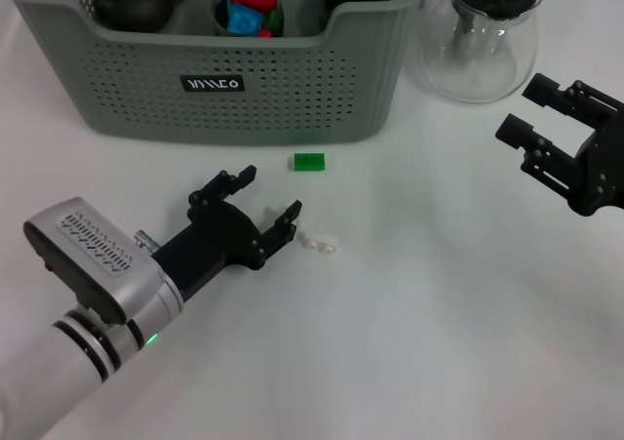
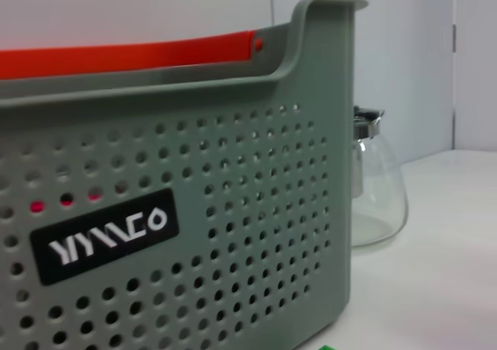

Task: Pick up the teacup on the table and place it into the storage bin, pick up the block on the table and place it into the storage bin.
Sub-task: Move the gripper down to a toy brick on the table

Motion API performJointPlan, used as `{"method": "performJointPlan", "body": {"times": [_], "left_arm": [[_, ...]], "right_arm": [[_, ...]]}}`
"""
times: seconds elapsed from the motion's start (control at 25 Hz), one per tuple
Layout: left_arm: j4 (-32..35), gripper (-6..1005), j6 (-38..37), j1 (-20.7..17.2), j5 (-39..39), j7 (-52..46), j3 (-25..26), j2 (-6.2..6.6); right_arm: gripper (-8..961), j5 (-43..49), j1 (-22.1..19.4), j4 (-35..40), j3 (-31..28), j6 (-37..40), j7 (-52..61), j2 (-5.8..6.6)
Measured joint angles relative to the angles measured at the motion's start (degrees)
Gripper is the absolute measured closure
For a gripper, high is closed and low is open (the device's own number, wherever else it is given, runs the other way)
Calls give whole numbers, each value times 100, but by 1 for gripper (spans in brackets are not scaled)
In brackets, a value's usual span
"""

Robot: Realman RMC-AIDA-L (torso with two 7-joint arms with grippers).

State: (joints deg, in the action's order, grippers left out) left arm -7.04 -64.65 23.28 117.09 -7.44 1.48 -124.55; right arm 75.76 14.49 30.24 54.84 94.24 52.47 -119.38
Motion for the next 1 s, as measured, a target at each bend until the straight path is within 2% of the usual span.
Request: {"method": "performJointPlan", "body": {"times": [1.0], "left_arm": [[-51,281,355,145,9,-35,-138,-7]], "right_arm": [[387,0,-18,-38,0,74,9,30]]}}
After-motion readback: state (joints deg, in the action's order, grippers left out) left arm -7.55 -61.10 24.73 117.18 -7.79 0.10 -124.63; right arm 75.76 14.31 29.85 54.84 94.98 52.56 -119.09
